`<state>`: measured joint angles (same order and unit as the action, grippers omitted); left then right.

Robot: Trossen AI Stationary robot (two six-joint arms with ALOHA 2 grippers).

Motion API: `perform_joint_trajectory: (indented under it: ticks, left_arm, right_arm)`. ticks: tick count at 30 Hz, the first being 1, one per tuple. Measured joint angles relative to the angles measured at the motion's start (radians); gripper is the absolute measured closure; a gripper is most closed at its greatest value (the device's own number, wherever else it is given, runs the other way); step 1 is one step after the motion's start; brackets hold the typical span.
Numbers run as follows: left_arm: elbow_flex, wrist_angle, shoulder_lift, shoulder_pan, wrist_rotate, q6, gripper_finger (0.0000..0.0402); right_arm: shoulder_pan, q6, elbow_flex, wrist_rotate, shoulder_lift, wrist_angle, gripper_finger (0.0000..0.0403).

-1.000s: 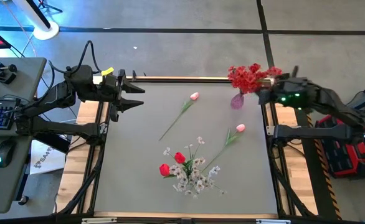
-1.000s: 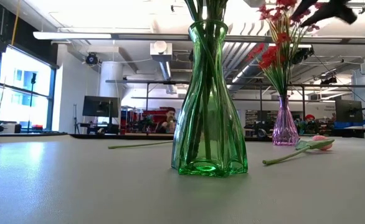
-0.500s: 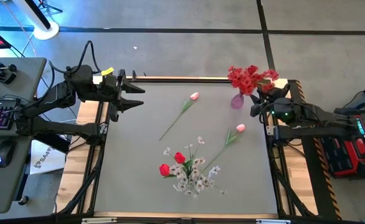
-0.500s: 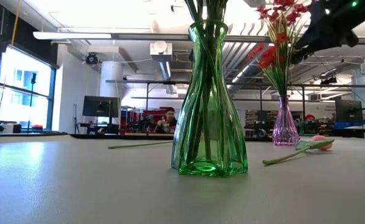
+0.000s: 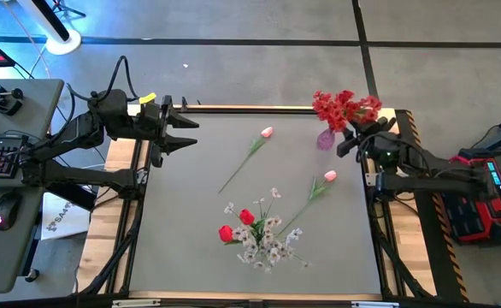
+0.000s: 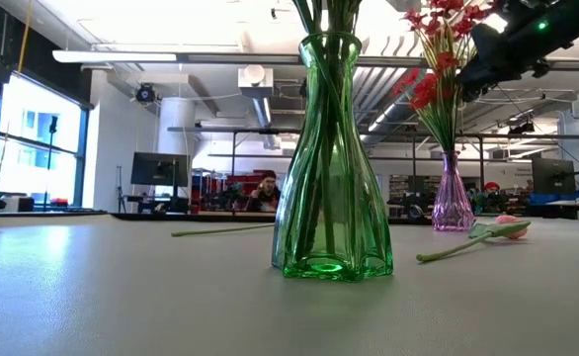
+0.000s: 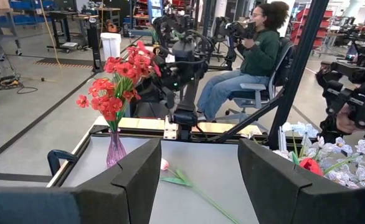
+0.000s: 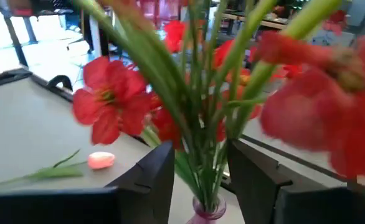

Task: Sort flowers into vase by color
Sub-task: Put the red flowers into the violet vase

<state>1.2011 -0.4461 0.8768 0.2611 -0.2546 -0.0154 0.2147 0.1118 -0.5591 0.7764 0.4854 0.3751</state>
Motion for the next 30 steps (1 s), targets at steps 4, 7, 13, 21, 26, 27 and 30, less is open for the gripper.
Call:
perform_joint_trajectory:
  ticks: [4, 7, 13, 21, 26, 27, 30]
  left_arm:
    - [0.0, 0.0, 0.0, 0.0, 0.0, 0.0, 0.0202]
    - [0.0, 0.0, 0.0, 0.0, 0.0, 0.0, 0.0202]
    - [0.0, 0.0, 0.0, 0.0, 0.0, 0.0, 0.0202]
    - [0.0, 0.0, 0.0, 0.0, 0.0, 0.0, 0.0202]
    - [0.0, 0.0, 0.0, 0.0, 0.0, 0.0, 0.0202]
    - [0.0, 0.0, 0.0, 0.0, 0.0, 0.0, 0.0202]
    - [0.0, 0.0, 0.0, 0.0, 0.0, 0.0, 0.0202]
  right_arm:
    - [0.032, 0.01, 0.0, -0.028, 0.003, -0.021, 0.0277]
    - [0.064, -0.034, 0.015, -0.03, 0.02, -0.09, 0.0288]
    - [0.131, -0.032, 0.034, -0.107, 0.063, -0.171, 0.0319]
    - [0.173, 0.07, 0.035, -0.105, 0.077, -0.076, 0.0393]
    - [0.207, 0.125, 0.035, -0.097, 0.084, 0.037, 0.0401]
    - [0.212, 0.126, 0.035, -0.1, 0.085, 0.045, 0.0399]
    - [0.218, 0.099, 0.035, -0.126, 0.084, 0.036, 0.0399]
